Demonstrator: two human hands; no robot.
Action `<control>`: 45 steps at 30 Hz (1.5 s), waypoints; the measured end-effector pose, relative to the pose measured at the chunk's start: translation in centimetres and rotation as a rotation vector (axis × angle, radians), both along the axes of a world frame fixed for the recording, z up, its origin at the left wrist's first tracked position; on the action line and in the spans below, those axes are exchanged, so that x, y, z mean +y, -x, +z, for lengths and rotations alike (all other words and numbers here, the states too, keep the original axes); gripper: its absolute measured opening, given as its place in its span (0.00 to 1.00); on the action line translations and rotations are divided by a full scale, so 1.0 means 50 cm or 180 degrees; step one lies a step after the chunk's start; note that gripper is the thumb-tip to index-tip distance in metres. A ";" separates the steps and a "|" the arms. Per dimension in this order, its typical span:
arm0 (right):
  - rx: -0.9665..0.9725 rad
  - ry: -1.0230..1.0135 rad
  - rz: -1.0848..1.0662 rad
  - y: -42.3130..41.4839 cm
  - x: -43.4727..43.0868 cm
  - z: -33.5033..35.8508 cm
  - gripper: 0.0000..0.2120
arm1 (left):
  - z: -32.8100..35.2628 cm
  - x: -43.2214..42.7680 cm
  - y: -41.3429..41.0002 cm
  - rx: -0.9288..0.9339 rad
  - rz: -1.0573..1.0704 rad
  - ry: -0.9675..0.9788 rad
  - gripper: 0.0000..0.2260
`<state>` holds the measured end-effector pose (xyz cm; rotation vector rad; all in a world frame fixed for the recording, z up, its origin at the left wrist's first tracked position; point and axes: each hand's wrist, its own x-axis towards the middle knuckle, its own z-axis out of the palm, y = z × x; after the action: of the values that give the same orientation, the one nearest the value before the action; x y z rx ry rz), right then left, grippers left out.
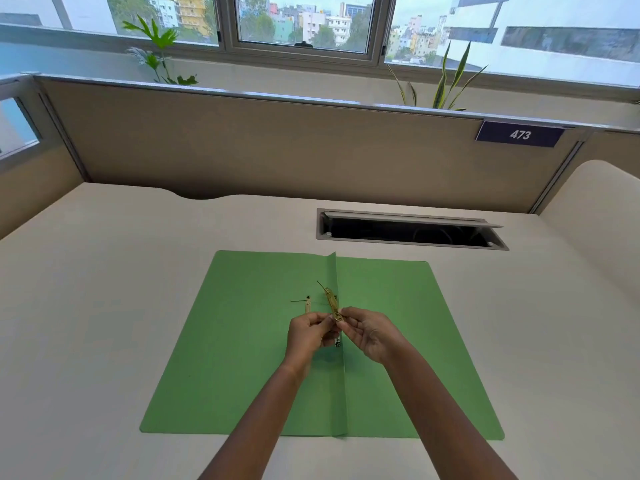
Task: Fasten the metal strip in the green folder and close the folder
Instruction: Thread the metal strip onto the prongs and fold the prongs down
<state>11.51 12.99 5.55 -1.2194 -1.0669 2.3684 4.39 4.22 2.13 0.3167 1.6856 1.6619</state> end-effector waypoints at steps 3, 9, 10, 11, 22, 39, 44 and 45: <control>-0.0003 -0.0003 -0.0013 0.001 -0.002 -0.004 0.10 | -0.005 0.001 0.001 0.0005 0.0057 -0.0007 0.10; 0.0002 -0.0017 -0.0036 0.003 -0.002 -0.007 0.10 | -0.014 0.005 -0.001 0.0096 0.0093 0.0018 0.07; -0.0056 -0.0066 -0.0041 0.003 0.000 -0.008 0.10 | -0.015 0.004 -0.001 0.0100 0.0090 0.0019 0.06; -0.0121 -0.0118 -0.0042 0.003 0.001 -0.010 0.10 | -0.016 0.004 -0.003 0.0115 0.0096 0.0030 0.06; -0.0544 -0.0830 0.0305 -0.008 -0.005 -0.035 0.05 | -0.021 0.001 0.003 0.0763 0.0235 0.0375 0.08; -0.1611 -0.3335 0.0725 -0.010 0.008 -0.056 0.06 | -0.043 0.009 0.021 0.3179 -0.1220 0.1264 0.15; -0.1610 -0.3979 0.0637 0.018 0.019 -0.057 0.08 | -0.037 0.019 0.020 0.3476 -0.1466 0.1591 0.13; -0.1631 -0.4040 0.0639 0.024 0.023 -0.059 0.09 | -0.037 0.021 0.021 0.3508 -0.1483 0.1616 0.13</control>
<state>10.29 14.16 2.58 -1.1364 -2.3442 0.9209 3.36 5.26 0.27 1.4143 2.4392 0.6320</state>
